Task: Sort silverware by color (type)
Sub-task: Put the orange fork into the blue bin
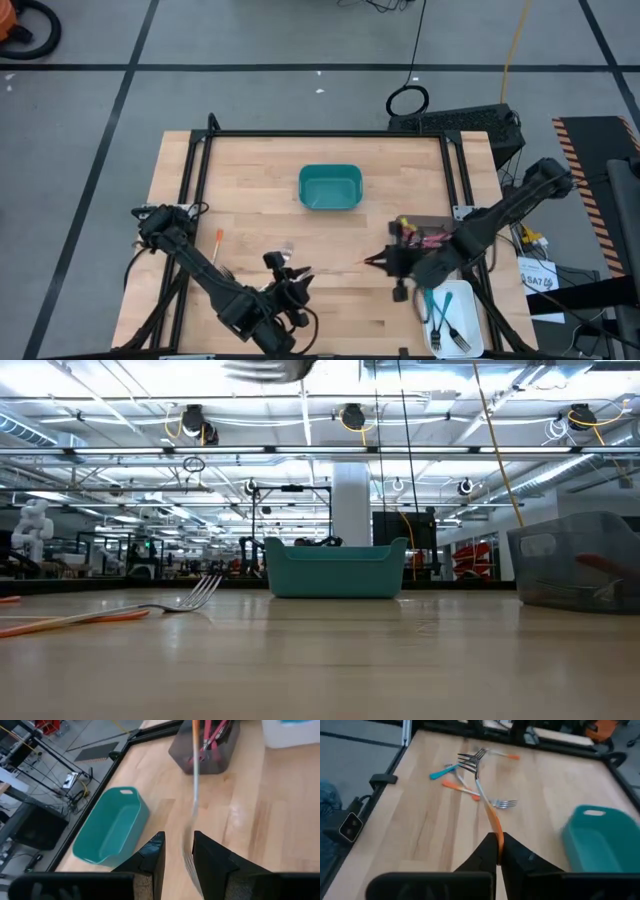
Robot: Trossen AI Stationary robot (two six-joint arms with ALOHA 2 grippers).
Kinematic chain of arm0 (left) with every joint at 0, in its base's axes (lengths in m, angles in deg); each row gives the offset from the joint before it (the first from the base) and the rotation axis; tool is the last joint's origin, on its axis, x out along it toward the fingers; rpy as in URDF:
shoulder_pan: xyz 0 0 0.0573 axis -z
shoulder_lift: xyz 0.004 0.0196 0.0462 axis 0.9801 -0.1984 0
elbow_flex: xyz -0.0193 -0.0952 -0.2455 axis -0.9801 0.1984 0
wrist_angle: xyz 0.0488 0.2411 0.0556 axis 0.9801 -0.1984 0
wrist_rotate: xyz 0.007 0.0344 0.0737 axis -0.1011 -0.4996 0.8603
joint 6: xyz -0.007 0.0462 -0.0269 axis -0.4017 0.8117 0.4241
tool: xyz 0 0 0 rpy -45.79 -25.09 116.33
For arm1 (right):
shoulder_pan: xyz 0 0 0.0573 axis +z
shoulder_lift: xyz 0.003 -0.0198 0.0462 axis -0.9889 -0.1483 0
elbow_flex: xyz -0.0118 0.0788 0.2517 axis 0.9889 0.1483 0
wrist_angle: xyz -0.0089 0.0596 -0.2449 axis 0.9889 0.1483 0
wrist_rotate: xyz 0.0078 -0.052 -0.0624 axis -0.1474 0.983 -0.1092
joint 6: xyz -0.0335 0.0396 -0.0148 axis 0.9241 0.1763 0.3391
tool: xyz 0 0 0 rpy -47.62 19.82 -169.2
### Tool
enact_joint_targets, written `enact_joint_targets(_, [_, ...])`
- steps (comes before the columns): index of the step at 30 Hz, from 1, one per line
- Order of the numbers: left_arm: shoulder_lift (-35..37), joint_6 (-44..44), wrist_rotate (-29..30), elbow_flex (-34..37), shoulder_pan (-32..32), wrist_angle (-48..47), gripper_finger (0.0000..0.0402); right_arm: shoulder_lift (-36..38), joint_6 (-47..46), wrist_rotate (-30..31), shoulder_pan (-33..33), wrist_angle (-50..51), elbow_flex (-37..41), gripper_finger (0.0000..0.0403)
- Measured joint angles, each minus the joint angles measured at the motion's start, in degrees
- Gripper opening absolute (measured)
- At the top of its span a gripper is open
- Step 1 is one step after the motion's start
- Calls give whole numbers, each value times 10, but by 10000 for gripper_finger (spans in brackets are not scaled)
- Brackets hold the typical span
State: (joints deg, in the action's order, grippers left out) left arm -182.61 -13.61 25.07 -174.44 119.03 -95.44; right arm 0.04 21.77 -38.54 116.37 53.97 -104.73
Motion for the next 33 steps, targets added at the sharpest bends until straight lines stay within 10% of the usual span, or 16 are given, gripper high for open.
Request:
enact_joint_targets(15, [-1, 64, -25, 116, -7, 53, 99, 134, 42, 11, -120, 97, 0, 2])
enact_joint_targets(33, [-1, 60, -79, 125, -28, 74, 99, 106, 89, -257, -388, 92, 0, 3])
